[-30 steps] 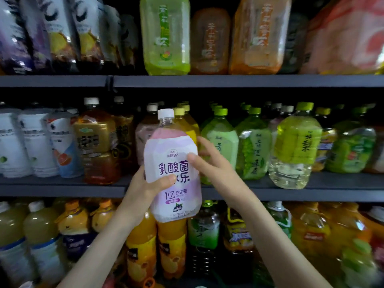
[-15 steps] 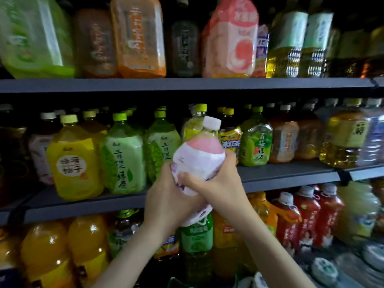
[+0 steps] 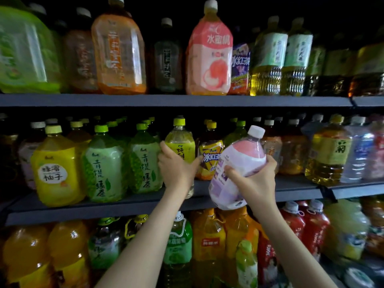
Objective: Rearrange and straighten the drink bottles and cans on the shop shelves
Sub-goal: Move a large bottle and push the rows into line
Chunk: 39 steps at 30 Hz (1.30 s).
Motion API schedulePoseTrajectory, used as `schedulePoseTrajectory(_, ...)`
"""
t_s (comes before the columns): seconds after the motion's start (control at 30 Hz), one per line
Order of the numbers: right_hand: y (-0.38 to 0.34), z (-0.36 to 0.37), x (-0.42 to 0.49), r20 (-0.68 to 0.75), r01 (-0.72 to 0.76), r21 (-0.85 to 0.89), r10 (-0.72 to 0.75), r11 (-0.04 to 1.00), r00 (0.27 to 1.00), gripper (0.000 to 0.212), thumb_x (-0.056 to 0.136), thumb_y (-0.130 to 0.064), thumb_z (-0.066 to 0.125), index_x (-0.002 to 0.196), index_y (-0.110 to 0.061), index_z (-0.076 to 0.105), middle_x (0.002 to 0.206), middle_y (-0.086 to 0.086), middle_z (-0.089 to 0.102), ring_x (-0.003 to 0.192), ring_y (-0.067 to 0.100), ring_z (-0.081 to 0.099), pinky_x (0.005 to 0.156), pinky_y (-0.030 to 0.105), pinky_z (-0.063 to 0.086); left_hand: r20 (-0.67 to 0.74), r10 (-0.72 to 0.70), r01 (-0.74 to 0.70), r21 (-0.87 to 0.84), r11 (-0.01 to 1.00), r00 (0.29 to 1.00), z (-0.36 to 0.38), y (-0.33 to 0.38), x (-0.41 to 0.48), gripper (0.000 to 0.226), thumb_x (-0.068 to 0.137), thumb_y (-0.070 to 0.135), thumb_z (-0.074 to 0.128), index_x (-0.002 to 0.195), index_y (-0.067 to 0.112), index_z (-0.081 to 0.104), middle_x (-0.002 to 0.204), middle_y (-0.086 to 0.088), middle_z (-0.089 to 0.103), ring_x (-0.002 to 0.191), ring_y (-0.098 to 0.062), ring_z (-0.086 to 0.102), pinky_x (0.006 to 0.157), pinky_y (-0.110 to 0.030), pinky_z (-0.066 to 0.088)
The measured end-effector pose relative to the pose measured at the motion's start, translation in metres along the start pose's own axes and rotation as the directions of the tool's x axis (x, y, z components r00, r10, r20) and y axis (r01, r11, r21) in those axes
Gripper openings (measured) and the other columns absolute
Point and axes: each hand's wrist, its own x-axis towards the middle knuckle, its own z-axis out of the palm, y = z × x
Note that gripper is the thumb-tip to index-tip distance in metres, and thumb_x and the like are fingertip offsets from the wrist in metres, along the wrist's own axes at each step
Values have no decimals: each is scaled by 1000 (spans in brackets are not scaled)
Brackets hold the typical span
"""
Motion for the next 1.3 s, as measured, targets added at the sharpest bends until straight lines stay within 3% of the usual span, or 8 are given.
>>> schedulePoseTrajectory(0.17,-6,13,4,28,21,-59,-20,998,999,92,65,-34,86,136,-15,30,127,2,45,112,19,51,94,49,49,-91,28,-35,-72,997,995,-2,-8,-7,92,64,40,83,130,-2,33,123,-15,46,111,-30,49,88,-43,50)
schedulePoseTrajectory(0.37,-14,56,3,100,27,-144,-13,989,995,104,64,-50,80,143,-15,22,133,4,42,119,25,48,90,44,47,-175,14,-61,-268,962,984,-57,-27,-43,79,64,29,86,123,7,38,109,2,46,96,-12,49,71,-11,39)
schedulePoseTrajectory(0.6,-18,127,-1,104,96,-446,-54,890,993,114,56,-66,79,137,-6,26,124,12,44,115,33,50,74,39,48,-203,-18,-19,-180,983,979,-110,-52,-34,77,60,37,87,111,22,31,109,3,47,95,-17,49,81,-29,42)
schedulePoseTrajectory(0.8,-14,142,-1,141,170,-561,-109,810,984,129,59,-76,69,148,2,16,133,20,40,119,39,46,82,42,48,-145,-29,7,-149,989,989,-119,-67,-18,79,61,40,86,109,26,26,110,4,44,97,-18,48,82,-31,44)
schedulePoseTrajectory(0.9,-12,138,-7,147,196,-477,-142,857,979,122,67,-72,64,149,3,15,134,24,38,122,42,40,96,44,38,-105,-44,28,-147,989,994,-118,-69,-23,77,62,39,86,108,25,25,109,5,42,96,-15,45,80,-28,38)
schedulePoseTrajectory(1.0,-20,124,-40,146,258,-209,-230,943,962,106,76,-65,62,151,-8,13,145,16,28,133,28,26,106,36,25,-52,-1,-5,-116,993,999,-115,-71,-32,76,62,41,86,107,24,27,108,5,43,95,-13,44,76,-25,36)
schedulePoseTrajectory(1.17,-33,114,-89,591,38,162,-128,986,797,69,73,-38,81,122,-40,33,124,-10,54,110,-5,55,90,15,45,70,100,-89,-142,986,993,-108,-76,-55,75,62,41,84,113,19,34,108,3,50,94,-17,54,72,-23,38)
schedulePoseTrajectory(1.3,-13,106,-97,552,-68,182,-44,981,833,57,73,-33,83,114,-40,45,109,-15,66,98,-5,63,84,16,51,287,190,-127,-224,966,939,-113,-95,-59,82,61,37,84,127,26,35,121,5,53,107,-12,57,80,-22,45)
